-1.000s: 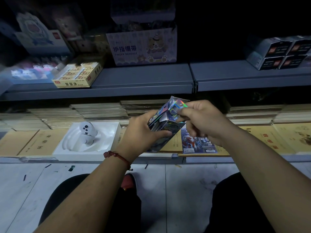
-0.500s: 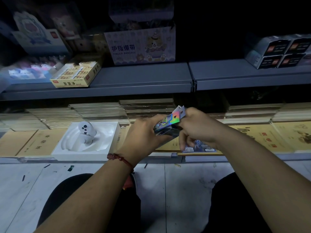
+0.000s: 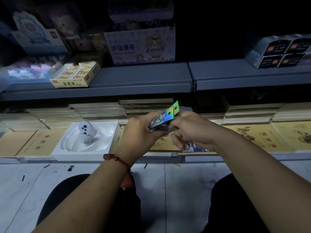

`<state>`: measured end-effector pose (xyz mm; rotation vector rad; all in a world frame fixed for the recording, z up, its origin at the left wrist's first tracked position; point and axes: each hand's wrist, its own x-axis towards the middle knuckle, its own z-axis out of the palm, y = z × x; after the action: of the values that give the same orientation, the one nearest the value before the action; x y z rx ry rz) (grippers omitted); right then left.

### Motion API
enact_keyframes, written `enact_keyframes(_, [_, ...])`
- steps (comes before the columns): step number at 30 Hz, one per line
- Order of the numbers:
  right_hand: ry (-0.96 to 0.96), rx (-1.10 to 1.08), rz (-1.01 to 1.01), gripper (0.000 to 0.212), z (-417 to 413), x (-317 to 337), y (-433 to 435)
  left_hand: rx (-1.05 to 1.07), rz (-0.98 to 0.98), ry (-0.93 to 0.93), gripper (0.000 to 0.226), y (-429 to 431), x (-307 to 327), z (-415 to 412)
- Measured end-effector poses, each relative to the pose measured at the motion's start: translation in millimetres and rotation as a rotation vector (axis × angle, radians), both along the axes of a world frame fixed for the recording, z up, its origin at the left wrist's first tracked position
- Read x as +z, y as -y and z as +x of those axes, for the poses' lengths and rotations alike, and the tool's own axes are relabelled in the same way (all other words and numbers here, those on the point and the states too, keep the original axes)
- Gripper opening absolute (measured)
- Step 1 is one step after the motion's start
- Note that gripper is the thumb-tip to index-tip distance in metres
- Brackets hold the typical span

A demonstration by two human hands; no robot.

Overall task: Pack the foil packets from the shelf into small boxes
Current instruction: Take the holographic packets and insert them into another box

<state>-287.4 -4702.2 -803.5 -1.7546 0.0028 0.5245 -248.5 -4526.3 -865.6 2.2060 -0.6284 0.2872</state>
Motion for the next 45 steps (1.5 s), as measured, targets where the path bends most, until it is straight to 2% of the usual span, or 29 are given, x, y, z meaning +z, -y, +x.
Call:
enact_keyframes(3, [0.027,0.085,-0.038,0.016,-2,3,2,-0.020,-0.038,-0.001,0.048,0,0,-2])
enact_keyframes(7, [0.130,0.140,-0.163,0.020,-4,-1,-3,-0.067,-0.030,0.041,0.043,2,-2,-4])
enact_keyframes(14, [0.140,0.072,-0.191,0.027,-3,-6,-9,-0.044,0.025,-0.009,0.048,3,-2,1])
enact_keyframes(19, [0.185,-0.010,-0.222,0.022,1,-10,-8,0.004,0.031,-0.039,0.052,4,-3,2])
enact_keyframes(22, [0.283,-0.055,-0.251,0.013,-3,-8,-7,0.017,0.029,-0.050,0.051,4,-1,1])
enact_keyframes(27, [0.553,-0.254,-0.304,0.004,0,-13,-7,0.078,0.018,-0.119,0.050,3,1,3])
enact_keyframes(30, [0.644,-0.332,-0.279,0.005,3,-9,-2,0.135,0.057,-0.126,0.054,1,-1,6])
enact_keyframes(34, [0.570,-0.351,-0.131,0.013,2,-3,4,0.172,0.072,-0.136,0.056,-2,-1,7])
enact_keyframes(40, [0.464,-0.414,-0.032,0.029,9,-8,4,0.150,0.075,-0.127,0.055,0,0,3])
enact_keyframes(45, [0.525,-0.571,0.071,0.035,14,-10,12,0.170,0.085,-0.163,0.054,-1,-2,5])
